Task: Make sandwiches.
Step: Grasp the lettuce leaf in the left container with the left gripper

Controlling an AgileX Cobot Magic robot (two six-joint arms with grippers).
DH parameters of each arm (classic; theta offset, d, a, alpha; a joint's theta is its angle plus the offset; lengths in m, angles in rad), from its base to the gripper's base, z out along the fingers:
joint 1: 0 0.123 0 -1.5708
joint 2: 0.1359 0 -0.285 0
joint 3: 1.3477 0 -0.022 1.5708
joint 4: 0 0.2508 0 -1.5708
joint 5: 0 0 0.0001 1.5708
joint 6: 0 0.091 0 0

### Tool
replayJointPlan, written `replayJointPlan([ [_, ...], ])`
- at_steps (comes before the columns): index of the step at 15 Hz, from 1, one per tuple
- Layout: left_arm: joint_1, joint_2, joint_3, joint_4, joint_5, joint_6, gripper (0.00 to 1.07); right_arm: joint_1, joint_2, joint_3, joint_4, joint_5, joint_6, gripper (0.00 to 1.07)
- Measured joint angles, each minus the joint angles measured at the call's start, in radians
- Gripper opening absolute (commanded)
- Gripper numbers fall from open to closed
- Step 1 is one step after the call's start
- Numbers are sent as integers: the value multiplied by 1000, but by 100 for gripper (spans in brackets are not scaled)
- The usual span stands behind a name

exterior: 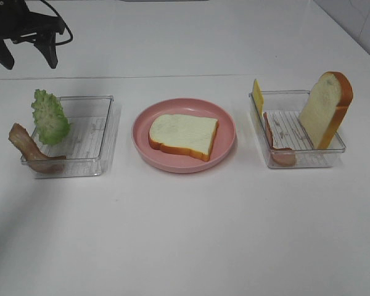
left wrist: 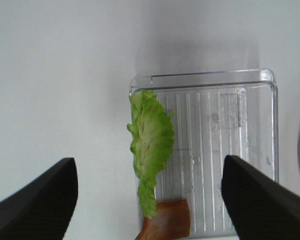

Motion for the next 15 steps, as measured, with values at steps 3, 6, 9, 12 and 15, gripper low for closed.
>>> replayJointPlan([
  [3,-2,67,4,-1,-1,1,68,0,0,0,0,0,0,76],
  [6,-2,111,4,-1,-1,1,68,0,0,0,0,0,0,76],
  [9,-2,145,4,-25,-1,1,58,0,0,0,0,0,0,76],
  [12,-2,148,4,-48,-1,1,25,0,0,0,0,0,0,76],
  [15,-2,148,4,-51,1,1,0,0,0,0,0,0,0,76],
])
